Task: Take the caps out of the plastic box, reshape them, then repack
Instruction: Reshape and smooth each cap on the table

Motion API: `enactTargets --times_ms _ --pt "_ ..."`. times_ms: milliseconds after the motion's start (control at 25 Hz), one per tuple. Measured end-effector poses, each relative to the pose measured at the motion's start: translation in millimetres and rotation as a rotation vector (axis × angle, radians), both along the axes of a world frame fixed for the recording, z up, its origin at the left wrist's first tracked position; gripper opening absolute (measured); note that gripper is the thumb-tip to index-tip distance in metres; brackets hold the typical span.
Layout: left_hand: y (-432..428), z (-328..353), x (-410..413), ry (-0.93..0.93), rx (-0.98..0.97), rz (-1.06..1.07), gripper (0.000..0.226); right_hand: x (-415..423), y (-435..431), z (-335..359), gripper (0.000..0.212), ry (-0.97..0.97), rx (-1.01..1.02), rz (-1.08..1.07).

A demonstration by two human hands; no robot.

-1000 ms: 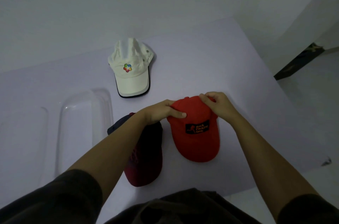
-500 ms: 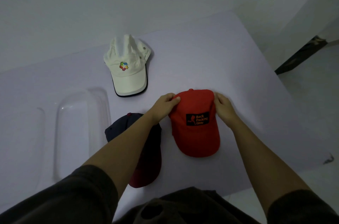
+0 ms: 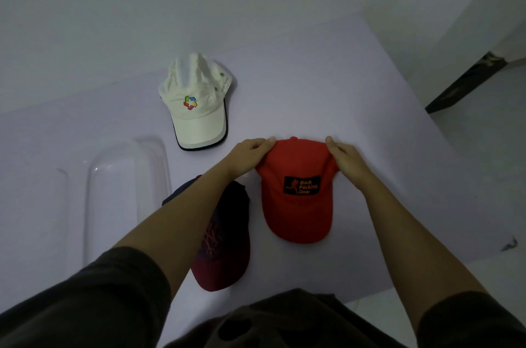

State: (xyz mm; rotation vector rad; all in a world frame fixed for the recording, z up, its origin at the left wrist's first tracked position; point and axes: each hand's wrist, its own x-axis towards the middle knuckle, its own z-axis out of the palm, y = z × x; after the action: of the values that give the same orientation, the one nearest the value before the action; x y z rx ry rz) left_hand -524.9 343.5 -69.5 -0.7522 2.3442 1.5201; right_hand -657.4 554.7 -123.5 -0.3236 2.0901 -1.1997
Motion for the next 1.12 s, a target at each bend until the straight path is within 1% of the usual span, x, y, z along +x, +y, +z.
enactTargets --times_ms 40,80,120,160,240,320,360,480,600,680,800,920,960,1080,1120 --pt "0 1 -4 -0.003 0.080 0.021 0.034 -4 -1 3 0.081 0.002 0.013 0.046" --pt "0 3 -8 -0.002 0.154 0.060 0.026 -6 -2 7 0.078 -0.001 0.003 0.079" --pt "2 5 -11 -0.004 0.211 0.094 0.017 -8 -4 13 0.069 -0.013 -0.018 0.107" --pt "3 7 -14 -0.013 0.240 0.112 0.013 -9 -7 20 0.058 -0.027 -0.039 0.141" --pt "6 13 -18 -0.033 0.237 0.091 0.032 -10 -13 33 0.038 -0.039 -0.061 0.225" --pt "9 17 -20 -0.034 0.256 0.048 0.036 -10 -20 44 0.023 -0.052 -0.079 0.279" --pt "9 18 -20 -0.027 0.293 0.031 0.034 -10 -22 48 0.023 -0.060 -0.086 0.289" --pt "10 23 -20 0.008 0.456 0.039 0.027 -11 -30 58 0.033 -0.052 -0.059 0.306" --pt "10 19 -17 0.027 0.540 0.079 0.029 -14 -36 59 0.040 -0.060 -0.017 0.366" --pt "11 16 -14 0.049 0.510 0.060 0.033 -13 -37 57 0.041 -0.025 -0.008 0.378" --pt "12 13 -12 0.066 0.405 0.001 0.035 -12 -38 54 0.039 0.052 0.000 0.366" --pt "14 11 -12 0.048 0.386 -0.007 0.029 -13 -37 50 0.048 0.081 -0.019 0.344" --pt "14 10 -12 0.037 0.361 0.001 0.026 -14 -35 49 0.047 0.104 -0.021 0.336" --pt "10 4 -14 -0.015 0.150 0.046 0.025 -17 -28 45 0.030 0.169 0.018 0.332" --pt "6 3 -15 -0.028 0.080 0.057 0.028 -19 -26 43 0.031 0.181 0.031 0.329"
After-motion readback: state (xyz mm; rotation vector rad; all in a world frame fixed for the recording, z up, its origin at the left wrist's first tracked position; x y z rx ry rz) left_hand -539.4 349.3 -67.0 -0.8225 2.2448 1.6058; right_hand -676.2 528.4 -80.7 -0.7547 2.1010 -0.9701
